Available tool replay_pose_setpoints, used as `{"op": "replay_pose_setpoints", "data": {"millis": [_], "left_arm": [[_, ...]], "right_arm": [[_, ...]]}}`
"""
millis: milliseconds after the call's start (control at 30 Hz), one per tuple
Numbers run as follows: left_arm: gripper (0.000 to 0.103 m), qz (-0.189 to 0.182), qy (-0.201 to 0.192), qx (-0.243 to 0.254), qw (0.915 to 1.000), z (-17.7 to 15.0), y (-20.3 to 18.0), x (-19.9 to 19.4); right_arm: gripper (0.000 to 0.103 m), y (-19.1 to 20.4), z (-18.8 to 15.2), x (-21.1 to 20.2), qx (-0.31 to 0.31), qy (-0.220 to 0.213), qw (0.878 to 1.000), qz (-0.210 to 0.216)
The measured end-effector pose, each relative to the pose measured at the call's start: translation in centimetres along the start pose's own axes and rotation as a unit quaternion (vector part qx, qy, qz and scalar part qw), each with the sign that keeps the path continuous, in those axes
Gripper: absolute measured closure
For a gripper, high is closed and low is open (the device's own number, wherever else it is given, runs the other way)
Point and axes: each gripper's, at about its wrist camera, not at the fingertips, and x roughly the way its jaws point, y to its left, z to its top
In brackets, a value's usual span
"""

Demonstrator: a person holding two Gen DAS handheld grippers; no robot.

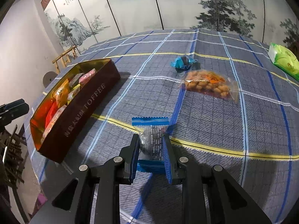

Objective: Organize snacks
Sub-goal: 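Lift the blue-edged packet with the right gripper, then carry the blue-edged packet over the gold tin and open the right gripper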

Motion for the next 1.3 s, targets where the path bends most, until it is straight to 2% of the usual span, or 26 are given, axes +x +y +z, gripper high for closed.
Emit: {"op": "replay_pose_setpoints", "data": {"millis": [133,567,1000,1300], "left_arm": [[0.042,0.02,-0.009,0.006,0.9997,-0.5,0.3,-0.2],[0.035,0.031,-0.016,-0.003,0.9994,-1.2,1.6,-0.3],[0.031,0.04,-0.014,-0.014,0.999,-2.0,3.2,-0.1],[0.027,0.045,-0.009,-0.023,0.9987,-2.4,4.3,0.2]], "right_arm": [[0.078,0.6,0.1,-0.4,0.002,0.0,1.0,0.005],[0.078,3.2,1.7,-1.5,-0.004,-0.005,1.0,0.019],[0.078,7.8,5.2,-1.9,-0.022,-0.019,0.997,0.066],[0.078,11.7,8.0,0.0,-0.041,-0.011,0.994,0.097]]}}
